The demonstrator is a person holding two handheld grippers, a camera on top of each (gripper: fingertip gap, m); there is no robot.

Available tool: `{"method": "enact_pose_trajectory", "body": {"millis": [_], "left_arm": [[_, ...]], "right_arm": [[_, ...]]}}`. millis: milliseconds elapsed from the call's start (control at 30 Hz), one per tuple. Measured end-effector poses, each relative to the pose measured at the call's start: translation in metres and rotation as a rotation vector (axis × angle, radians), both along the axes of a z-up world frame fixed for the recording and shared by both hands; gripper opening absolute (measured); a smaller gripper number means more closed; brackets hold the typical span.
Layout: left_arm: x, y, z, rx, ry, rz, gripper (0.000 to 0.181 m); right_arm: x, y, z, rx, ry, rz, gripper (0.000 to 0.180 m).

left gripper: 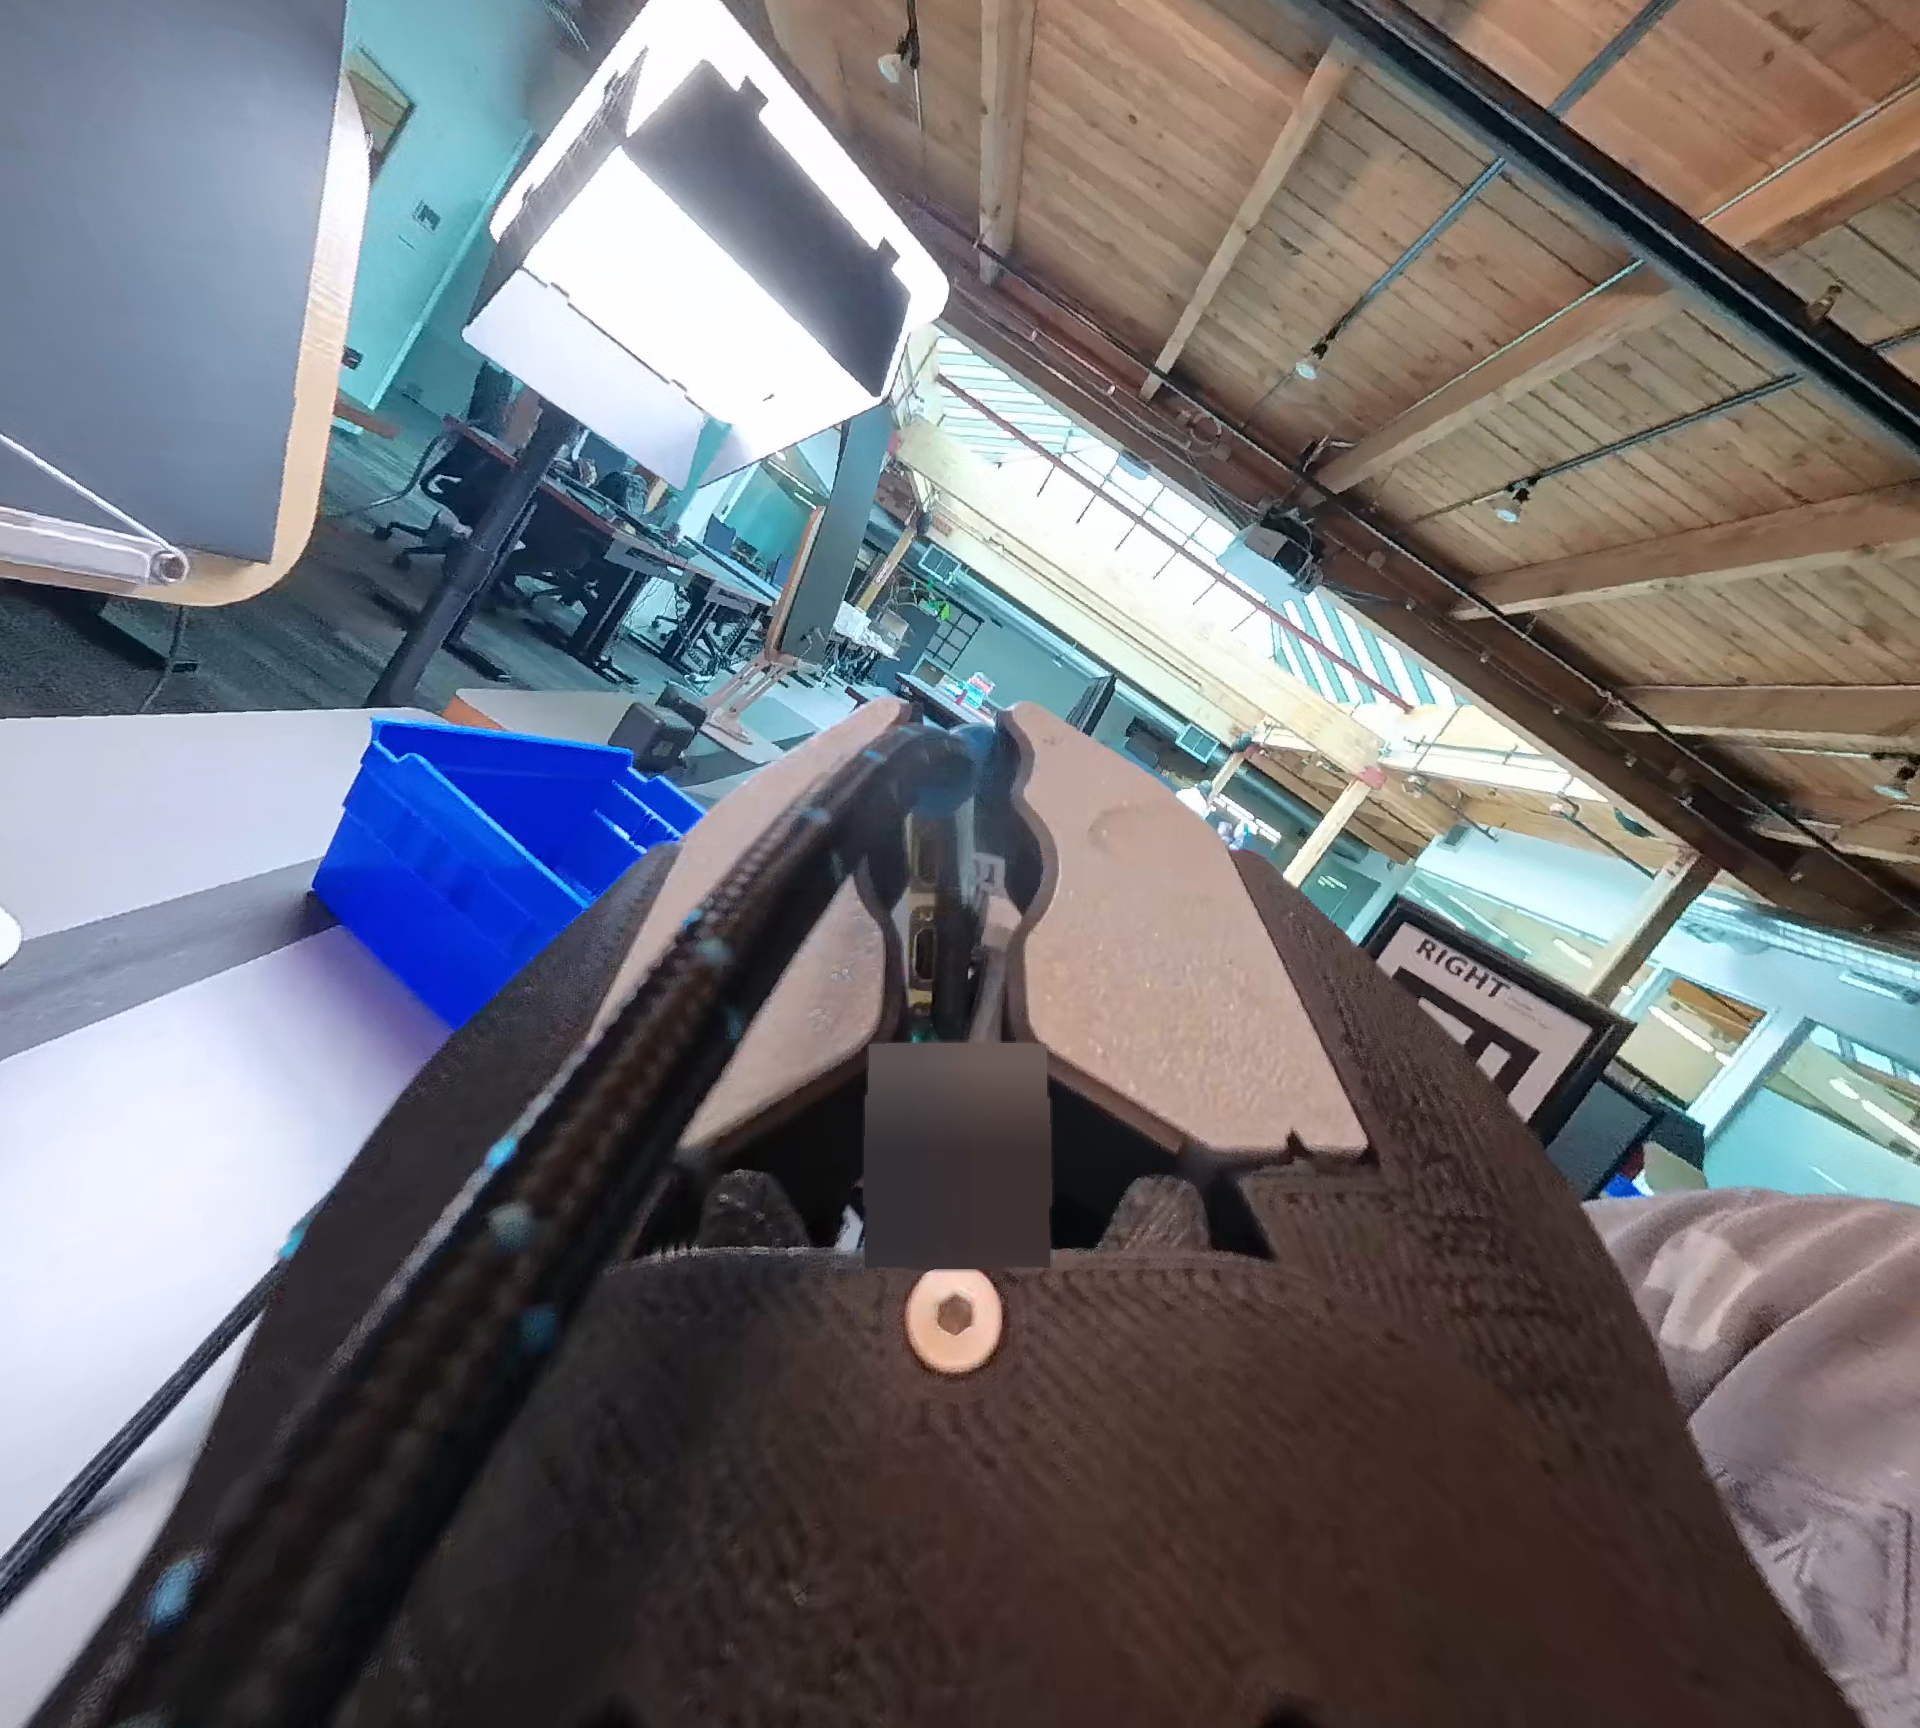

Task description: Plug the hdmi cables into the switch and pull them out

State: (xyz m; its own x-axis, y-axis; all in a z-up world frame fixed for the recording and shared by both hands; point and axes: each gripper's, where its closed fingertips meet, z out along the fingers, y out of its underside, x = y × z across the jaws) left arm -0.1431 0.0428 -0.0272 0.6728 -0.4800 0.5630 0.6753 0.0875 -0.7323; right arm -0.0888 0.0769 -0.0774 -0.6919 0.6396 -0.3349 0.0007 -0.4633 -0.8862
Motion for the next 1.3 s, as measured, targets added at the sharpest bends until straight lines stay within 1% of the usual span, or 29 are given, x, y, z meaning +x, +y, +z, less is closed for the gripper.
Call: {"method": "enact_pose_trajectory", "body": {"millis": [33, 67, 100, 267, 367, 533, 600, 700, 833, 1033, 1100, 1200, 1300], "left_arm": [[0.002, 0.0, 0.002, -0.002, -0.011, 0.001, 0.162], [0.003, 0.0, 0.003, -0.007, -0.023, 0.005, 0.158], [0.004, 0.002, 0.003, -0.015, -0.037, 0.006, 0.014], [0.018, 0.01, 0.002, -0.044, -0.106, -0.024, 0.014], [0.022, 0.013, 0.004, -0.036, -0.151, 0.007, 0.014], [0.029, 0.02, -0.001, -0.059, -0.149, 0.087, 0.015], [0.026, 0.021, -0.003, -0.061, -0.169, 0.121, 0.015], [0.022, 0.019, -0.003, -0.051, -0.218, 0.128, 0.015], [0.025, 0.016, 0.001, -0.056, -0.217, 0.112, 0.016], [0.027, 0.02, -0.005, -0.109, -0.176, 0.127, 0.016], [0.031, 0.022, -0.008, -0.14, -0.112, 0.126, 0.016], [0.033, 0.022, -0.013, -0.212, 0.057, 0.142, 0.016], [0.036, 0.018, -0.025, -0.335, 0.312, 0.146, 0.016]], "right_arm": [[0.001, 0.0, 0.001, -0.002, 0.016, 0.005, 0.026], [0.002, 0.0, 0.002, -0.006, 0.034, 0.009, 0.026], [0.003, 0.0, 0.003, -0.011, 0.054, 0.012, 0.025], [0.008, 0.0, 0.012, -0.047, 0.158, 0.018, 0.026], [0.011, 0.003, 0.016, -0.055, 0.21, -0.007, 0.025], [0.015, 0.006, 0.02, -0.047, 0.263, -0.055, 0.025], [0.015, 0.004, 0.02, -0.021, 0.275, -0.084, 0.025], [0.013, 0.001, 0.018, 0.016, 0.281, -0.118, 0.025], [0.008, 0.001, 0.013, 0.04, 0.274, -0.156, 0.025], [0.009, 0.0, 0.013, 0.032, 0.273, -0.145, 0.025], [0.008, 0.004, 0.012, 0.032, 0.255, -0.154, 0.025], [0.009, 0.014, 0.013, 0.027, 0.219, -0.156, 0.025], [0.011, 0.023, 0.013, 0.052, 0.17, -0.141, 0.026]]}}
